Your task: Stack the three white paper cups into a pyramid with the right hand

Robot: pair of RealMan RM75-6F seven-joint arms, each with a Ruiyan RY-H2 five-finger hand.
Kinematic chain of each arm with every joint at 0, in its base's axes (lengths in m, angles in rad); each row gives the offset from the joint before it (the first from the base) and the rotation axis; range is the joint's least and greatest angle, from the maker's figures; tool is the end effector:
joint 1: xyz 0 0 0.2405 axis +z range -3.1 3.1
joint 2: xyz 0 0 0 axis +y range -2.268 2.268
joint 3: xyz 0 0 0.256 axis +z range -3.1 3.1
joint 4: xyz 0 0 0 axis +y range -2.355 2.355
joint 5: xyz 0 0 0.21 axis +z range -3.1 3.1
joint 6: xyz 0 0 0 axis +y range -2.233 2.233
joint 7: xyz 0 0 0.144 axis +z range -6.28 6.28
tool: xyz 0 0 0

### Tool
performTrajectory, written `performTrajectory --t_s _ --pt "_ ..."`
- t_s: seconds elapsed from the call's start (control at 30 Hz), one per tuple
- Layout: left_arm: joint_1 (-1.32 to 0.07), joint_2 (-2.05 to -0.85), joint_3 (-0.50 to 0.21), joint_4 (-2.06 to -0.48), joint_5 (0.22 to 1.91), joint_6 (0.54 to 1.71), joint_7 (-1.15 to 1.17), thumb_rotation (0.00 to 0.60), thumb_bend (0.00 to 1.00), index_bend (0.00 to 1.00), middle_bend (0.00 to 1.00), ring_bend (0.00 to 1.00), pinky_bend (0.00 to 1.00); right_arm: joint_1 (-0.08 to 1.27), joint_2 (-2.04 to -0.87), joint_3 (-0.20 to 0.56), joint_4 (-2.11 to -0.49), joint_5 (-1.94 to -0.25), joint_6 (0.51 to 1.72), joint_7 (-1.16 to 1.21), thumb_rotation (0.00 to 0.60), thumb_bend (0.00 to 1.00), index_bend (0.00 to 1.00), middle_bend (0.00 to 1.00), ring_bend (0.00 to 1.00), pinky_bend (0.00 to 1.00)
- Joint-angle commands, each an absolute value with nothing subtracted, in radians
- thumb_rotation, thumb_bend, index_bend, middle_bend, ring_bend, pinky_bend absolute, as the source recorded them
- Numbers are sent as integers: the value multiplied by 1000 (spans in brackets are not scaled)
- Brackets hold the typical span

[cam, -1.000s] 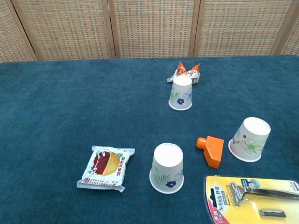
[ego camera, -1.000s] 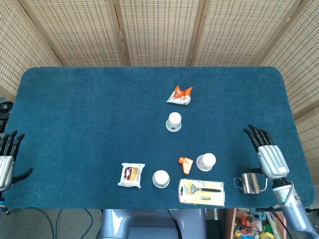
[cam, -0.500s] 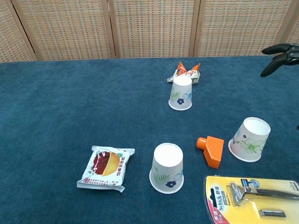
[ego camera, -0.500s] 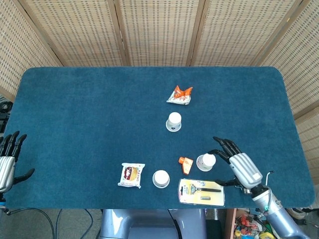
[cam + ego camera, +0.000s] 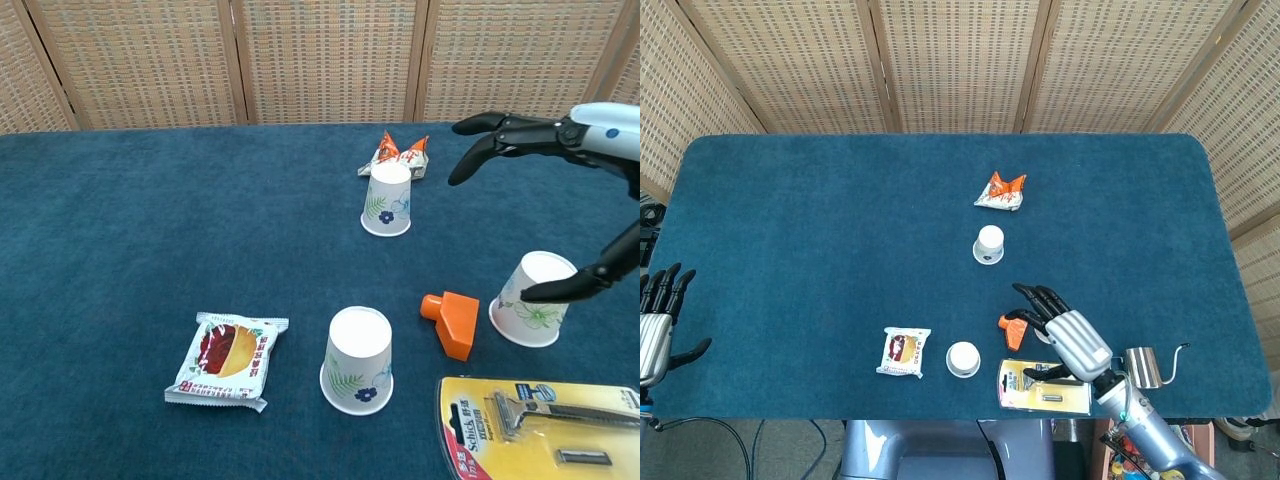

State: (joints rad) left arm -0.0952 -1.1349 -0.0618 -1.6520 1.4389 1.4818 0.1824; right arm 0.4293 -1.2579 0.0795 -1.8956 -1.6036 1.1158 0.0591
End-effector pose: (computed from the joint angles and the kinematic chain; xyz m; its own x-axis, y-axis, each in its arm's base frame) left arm -0.3070 0.1857 0.1546 0.5025 0.0014 0.8646 0.8639 0.0374 -0.5022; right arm -0.1494 -0.2326 0.0566 0.1139 -0.3577 0.9269 -0.8918 -0.4479 -0.0633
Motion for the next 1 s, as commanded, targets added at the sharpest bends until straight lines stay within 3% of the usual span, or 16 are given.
performTrajectory --t_s 0.03,0.6,1.0 --pt "-95 -1136 -62 -1651 1439 1483 183 600 195 0 0 0 0 447 -1285 85 -1898 -1588 1100 42 600 12 286 0 0 0" --pt "-92 -1126 -61 -1652 1449 1490 151 600 195 0 0 0 0 502 -1424 84 -1941 -1491 1046 -111 600 13 286 0 0 0" --pt "-96 -1129 -59 -1655 1451 1484 163 600 196 0 0 0 0 531 -1544 93 -1879 -1405 1024 -161 600 12 300 0 0 0"
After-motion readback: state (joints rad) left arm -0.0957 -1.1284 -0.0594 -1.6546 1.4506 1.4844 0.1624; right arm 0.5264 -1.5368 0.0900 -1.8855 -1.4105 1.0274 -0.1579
